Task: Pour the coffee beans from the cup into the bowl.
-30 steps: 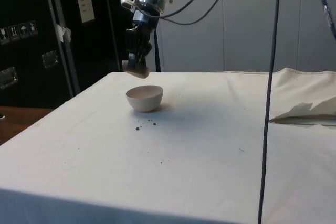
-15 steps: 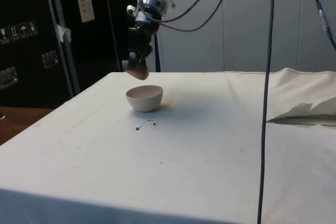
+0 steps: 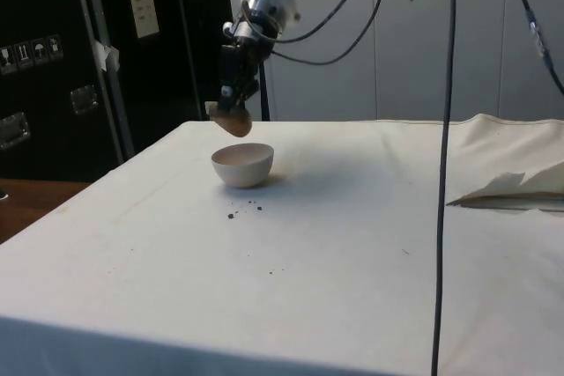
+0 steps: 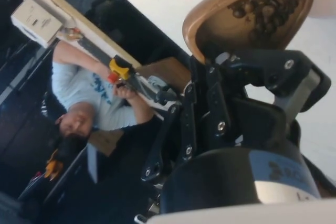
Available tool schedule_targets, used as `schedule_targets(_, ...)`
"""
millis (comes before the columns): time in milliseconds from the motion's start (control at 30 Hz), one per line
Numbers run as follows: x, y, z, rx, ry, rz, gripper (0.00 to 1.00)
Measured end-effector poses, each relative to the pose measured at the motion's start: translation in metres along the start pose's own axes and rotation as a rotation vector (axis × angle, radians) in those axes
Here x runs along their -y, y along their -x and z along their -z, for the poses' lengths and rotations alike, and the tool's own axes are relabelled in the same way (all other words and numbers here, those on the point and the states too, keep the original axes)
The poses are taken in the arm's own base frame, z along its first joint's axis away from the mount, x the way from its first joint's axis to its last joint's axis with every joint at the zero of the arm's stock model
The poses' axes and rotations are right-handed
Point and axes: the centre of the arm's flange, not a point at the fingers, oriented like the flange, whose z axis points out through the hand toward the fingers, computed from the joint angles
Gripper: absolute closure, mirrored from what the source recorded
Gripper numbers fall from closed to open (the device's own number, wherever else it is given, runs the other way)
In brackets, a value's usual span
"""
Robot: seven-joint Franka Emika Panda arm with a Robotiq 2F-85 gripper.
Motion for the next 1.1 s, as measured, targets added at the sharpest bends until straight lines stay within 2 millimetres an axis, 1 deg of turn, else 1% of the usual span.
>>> schedule_targets(167,-0.006,0.002,0.001,-0.003,-0.042,-0.008,1.00)
schedule_targets(433,-0.010,0.003,0.003,-0.004,-0.100,-0.019,1.00)
schedule_targets(833,-0.013,0.001,-0.007,0.009,-0.154,-0.042,1.00)
schedule_targets(1100,-0.019,0.004,-0.011,0.018,-0.209,-0.066,1.00)
